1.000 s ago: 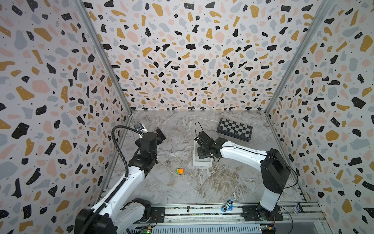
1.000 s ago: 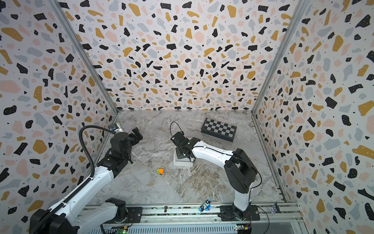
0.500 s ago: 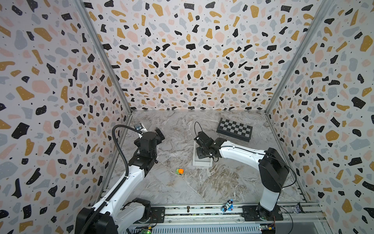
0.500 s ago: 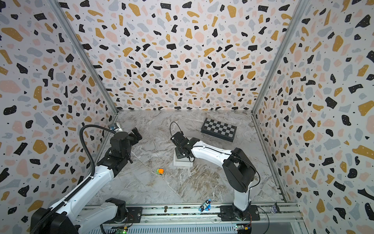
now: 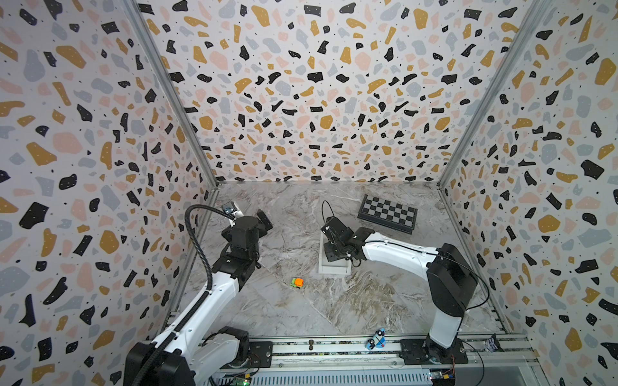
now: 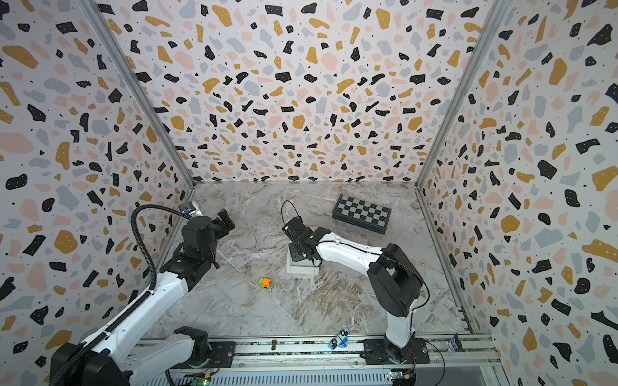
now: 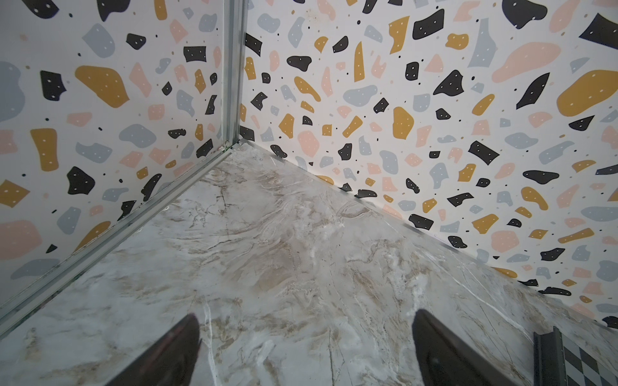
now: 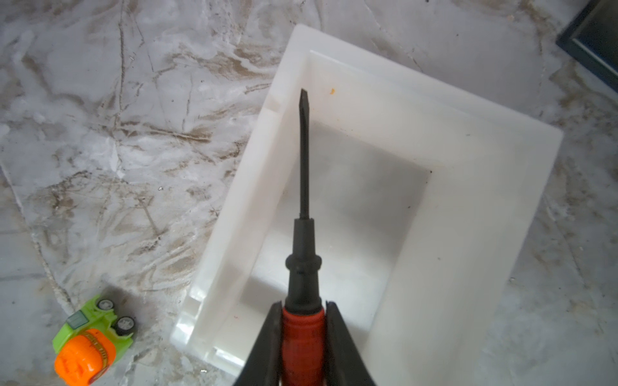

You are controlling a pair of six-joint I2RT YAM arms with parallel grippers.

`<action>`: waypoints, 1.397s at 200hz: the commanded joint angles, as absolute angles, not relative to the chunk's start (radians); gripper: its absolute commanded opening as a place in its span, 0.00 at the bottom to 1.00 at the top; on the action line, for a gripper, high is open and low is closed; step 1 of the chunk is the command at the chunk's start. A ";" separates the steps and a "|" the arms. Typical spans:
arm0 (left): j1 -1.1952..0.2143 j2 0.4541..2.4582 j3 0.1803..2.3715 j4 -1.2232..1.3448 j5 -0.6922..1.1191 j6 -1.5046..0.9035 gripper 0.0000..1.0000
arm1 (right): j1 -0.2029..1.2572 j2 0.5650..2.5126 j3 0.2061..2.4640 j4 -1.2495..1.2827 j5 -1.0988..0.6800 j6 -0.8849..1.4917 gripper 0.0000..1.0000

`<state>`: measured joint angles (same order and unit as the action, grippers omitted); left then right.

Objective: Put the screwdriver in the bin
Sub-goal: Place the screwdriver into the bin.

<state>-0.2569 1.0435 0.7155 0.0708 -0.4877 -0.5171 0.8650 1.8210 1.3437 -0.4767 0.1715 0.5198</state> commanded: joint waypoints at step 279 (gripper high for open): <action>-0.247 1.117 0.791 0.132 -0.453 -0.463 1.00 | 0.619 1.514 1.324 -0.457 0.046 0.344 0.32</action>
